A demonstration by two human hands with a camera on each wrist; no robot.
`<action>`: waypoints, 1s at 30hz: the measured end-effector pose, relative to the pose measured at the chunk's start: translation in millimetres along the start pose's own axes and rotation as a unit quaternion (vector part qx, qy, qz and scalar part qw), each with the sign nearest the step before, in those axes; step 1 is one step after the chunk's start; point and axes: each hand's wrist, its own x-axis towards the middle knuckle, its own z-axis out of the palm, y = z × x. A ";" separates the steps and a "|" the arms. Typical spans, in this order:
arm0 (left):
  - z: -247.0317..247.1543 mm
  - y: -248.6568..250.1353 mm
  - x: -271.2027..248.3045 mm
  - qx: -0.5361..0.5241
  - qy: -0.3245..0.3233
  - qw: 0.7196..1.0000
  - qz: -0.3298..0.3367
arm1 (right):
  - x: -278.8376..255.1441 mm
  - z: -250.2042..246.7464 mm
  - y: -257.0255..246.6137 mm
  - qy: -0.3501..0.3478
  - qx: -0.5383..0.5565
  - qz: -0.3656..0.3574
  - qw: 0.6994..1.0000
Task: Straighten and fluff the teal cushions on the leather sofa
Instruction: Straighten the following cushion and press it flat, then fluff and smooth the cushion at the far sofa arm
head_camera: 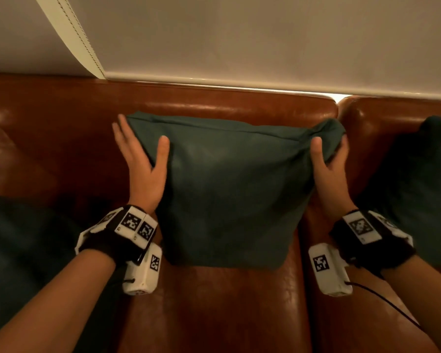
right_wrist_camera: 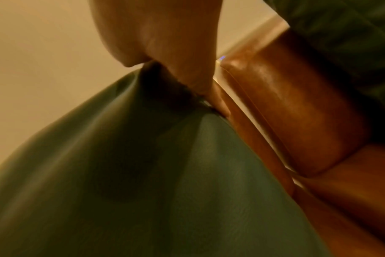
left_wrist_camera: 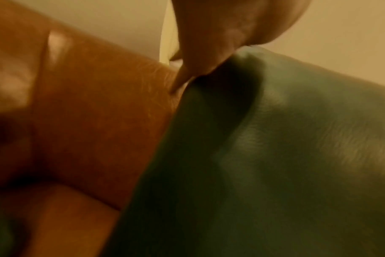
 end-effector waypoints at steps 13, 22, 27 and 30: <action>-0.4 7.9 -4.5 -0.088 0.029 0.994 -0.062 | -8.7 5.9 -10.3 0.043 -0.042 -0.049 0.997; -7.9 13.6 -13.3 -0.117 0.021 0.990 -0.080 | -24.0 3.4 -25.7 0.076 -0.108 -0.056 0.990; -36.8 14.8 -60.8 -0.068 0.053 0.995 -0.045 | -66.0 29.8 -68.8 0.039 -0.293 -0.299 0.907; -75.5 9.9 -107.9 0.043 0.089 0.995 0.000 | -101.4 74.7 -94.2 -0.115 -0.266 -0.433 0.854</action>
